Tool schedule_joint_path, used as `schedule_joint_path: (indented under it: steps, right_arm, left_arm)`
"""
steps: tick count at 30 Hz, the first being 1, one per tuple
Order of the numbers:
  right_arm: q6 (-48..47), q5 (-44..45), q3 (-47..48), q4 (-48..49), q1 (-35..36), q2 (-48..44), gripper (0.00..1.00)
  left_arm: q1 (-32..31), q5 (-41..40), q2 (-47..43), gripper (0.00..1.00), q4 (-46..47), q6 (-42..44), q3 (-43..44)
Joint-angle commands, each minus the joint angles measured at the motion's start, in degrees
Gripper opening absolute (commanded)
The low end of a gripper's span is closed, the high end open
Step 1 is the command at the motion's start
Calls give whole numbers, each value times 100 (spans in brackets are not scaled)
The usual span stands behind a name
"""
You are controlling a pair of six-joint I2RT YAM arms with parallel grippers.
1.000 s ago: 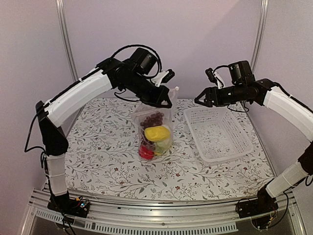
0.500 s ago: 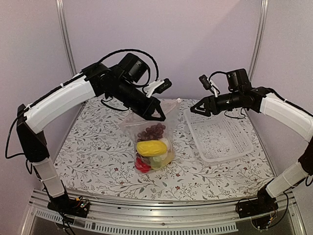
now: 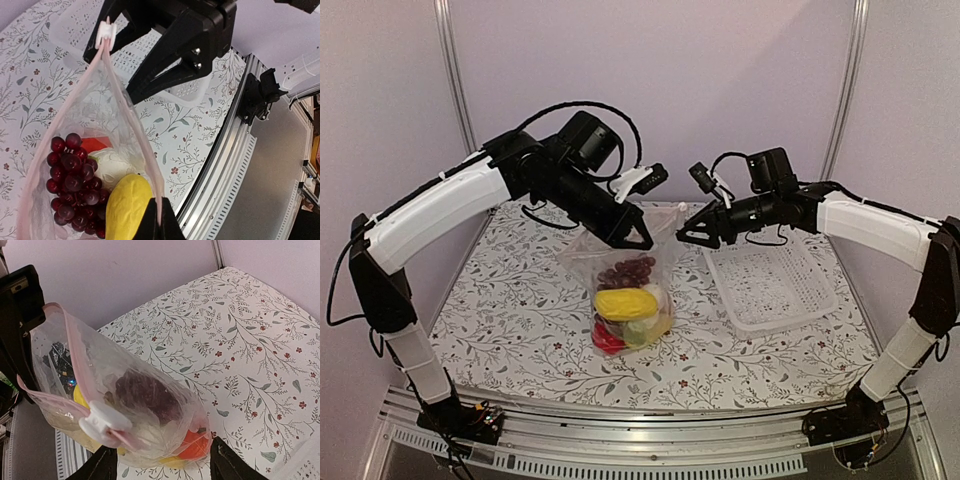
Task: Place the food in the zip-top bag and seal the zipper
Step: Pass from the left arm to the right
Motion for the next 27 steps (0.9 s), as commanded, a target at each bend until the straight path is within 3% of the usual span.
schedule_joint_path:
  steps: [1,11,18,23,27]
  right_arm:
    - [-96,-260,313,386,34,189,62]
    - [-145,-656,326,457,60,43,39]
    - [-166,-523,350,376,58,-40,12]
    - [-196,-293,371,184,59,-180,0]
    - [-169,147,350,-48,114,-410,0]
  left_arm:
    - [-29,-138,-222,0,-207,105,-90]
    - [-20,-288,-198,0,-256,87,-42]
    - [5,-402,-183,0,-238,49,-9]
    - [102,-737,-200,0,-273,-37,122]
    - [183,-1040,-191,2,-259,-33,343]
